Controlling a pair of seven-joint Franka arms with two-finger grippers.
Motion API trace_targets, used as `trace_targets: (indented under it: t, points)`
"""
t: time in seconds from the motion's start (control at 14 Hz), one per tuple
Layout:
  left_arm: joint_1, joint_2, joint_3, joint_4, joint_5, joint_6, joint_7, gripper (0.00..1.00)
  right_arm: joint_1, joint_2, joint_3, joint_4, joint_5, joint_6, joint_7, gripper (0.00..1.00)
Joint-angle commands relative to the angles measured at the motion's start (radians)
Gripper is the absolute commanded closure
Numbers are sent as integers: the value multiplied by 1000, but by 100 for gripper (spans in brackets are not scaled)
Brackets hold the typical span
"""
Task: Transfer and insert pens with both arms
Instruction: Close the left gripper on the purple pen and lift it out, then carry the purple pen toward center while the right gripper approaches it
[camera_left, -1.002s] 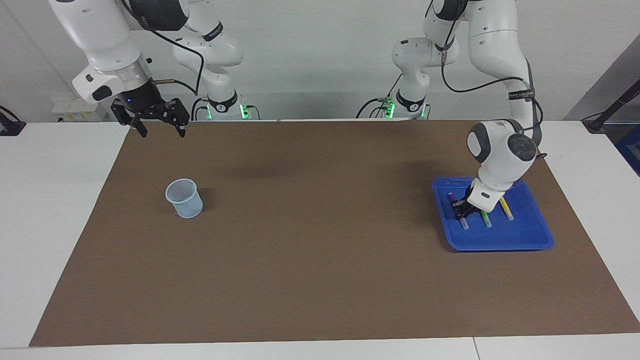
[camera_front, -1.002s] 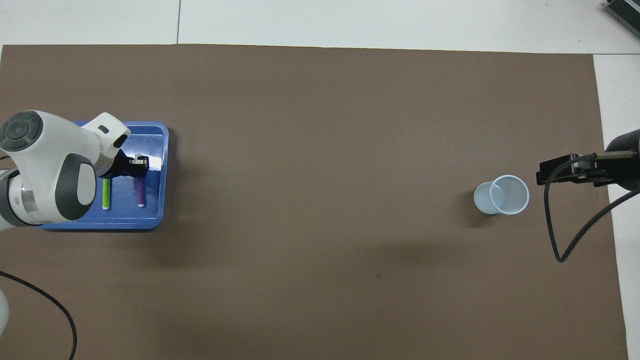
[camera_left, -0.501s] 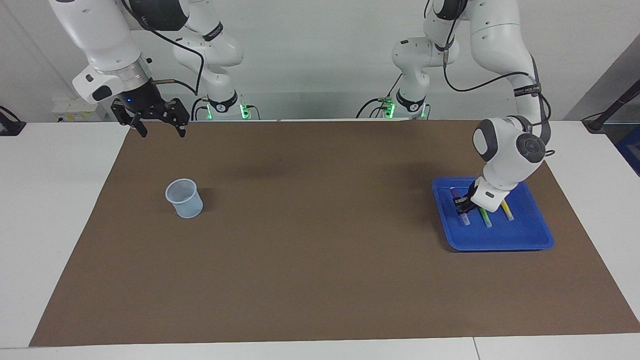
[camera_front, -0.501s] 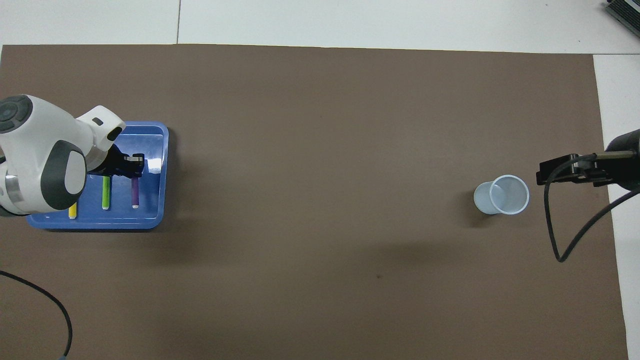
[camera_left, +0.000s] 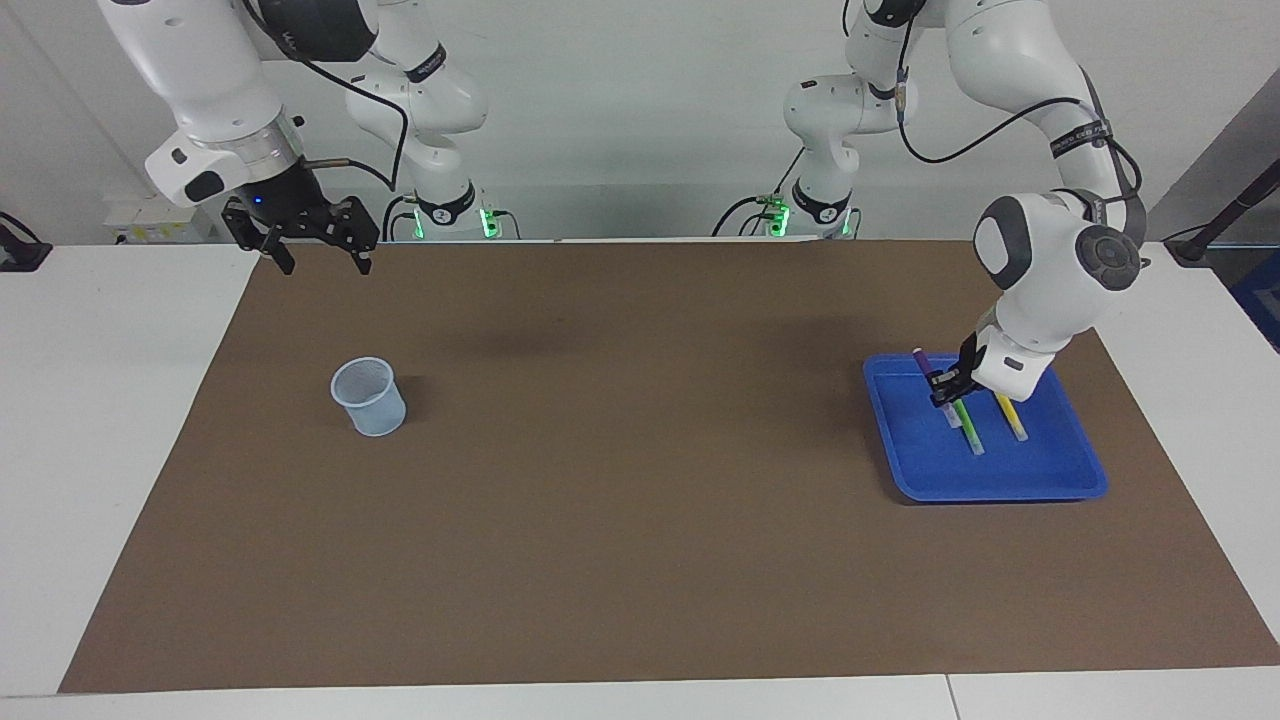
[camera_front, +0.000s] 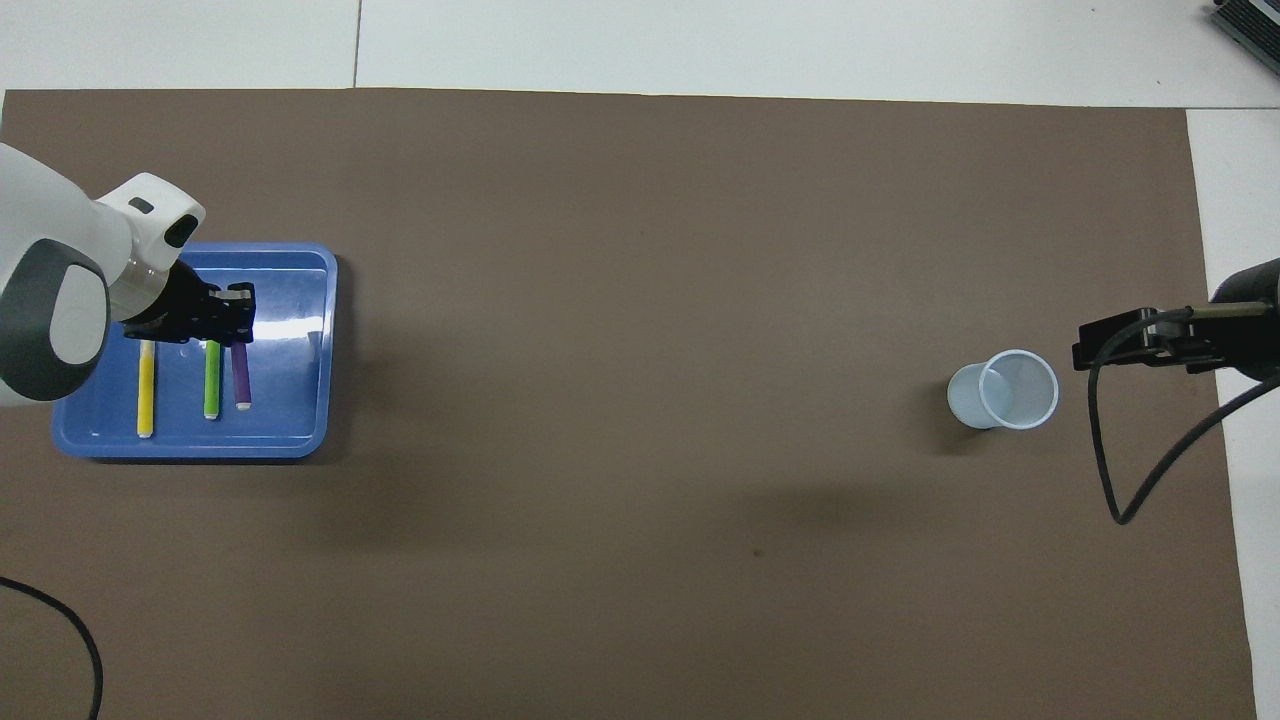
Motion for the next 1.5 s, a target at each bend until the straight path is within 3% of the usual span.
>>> trace_targets:
  t: [0.0,0.79,1.14,1.43]
  points:
    - [-11,-68,-1,6,-54,-58,-130,100,-6,0,0,4,15,-4,6,0]
    - [-44,-238,-54,-3,-332,-88,-816,100,-6,0,0,4,15,-4,6,0]
    - [-68,-286,-56,-48,-533,-89,-959,100,3,-5,10,-3,18,-10,1,0]
    - [-114,-346,-56,-98,-604,-85,-1075,100,1,-25,33,-54,163,37,21,0]
